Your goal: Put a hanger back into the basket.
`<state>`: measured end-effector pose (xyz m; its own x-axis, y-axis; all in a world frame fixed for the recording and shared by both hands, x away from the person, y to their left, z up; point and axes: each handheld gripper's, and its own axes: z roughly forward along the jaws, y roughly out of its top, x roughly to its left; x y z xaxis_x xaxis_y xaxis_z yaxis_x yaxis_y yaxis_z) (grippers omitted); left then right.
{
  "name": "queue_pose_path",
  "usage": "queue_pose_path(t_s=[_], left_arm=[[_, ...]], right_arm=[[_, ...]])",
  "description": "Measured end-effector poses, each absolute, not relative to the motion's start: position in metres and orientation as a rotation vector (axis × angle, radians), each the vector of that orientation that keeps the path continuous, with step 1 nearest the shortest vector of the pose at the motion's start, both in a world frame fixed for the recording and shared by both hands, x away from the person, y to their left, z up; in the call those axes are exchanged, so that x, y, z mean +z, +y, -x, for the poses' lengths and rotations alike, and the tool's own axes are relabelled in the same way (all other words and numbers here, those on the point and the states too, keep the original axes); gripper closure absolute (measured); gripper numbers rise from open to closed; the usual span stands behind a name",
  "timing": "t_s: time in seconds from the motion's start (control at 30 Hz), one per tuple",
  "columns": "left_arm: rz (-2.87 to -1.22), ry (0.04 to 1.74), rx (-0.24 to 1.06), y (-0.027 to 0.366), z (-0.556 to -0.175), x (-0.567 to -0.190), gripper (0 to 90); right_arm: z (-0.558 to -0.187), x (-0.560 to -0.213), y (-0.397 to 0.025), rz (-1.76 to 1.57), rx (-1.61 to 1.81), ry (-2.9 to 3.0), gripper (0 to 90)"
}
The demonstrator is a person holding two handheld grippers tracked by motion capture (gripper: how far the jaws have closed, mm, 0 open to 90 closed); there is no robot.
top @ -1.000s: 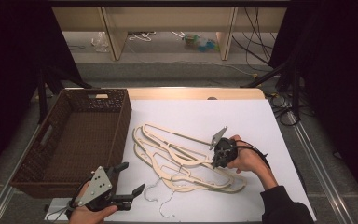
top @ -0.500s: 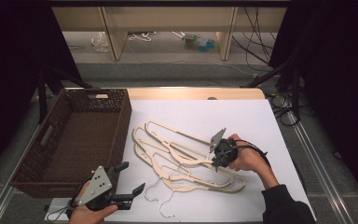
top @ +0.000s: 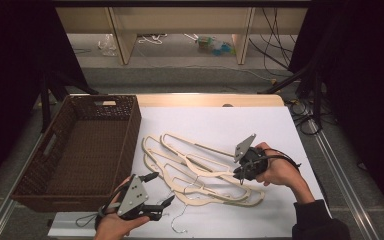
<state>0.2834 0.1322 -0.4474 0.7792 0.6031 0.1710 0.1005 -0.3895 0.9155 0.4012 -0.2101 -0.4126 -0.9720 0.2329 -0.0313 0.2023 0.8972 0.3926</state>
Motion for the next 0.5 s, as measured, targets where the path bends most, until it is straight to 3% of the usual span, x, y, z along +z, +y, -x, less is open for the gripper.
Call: queue_pose_path(t_s=[0.5], left_arm=[[-2.068, 0.457, 0.666, 0.103, -0.315, -0.470, 22.3]], right_arm=[[-0.384, -0.398, -0.221, -0.326, 0.651, 2.989, 80.6]])
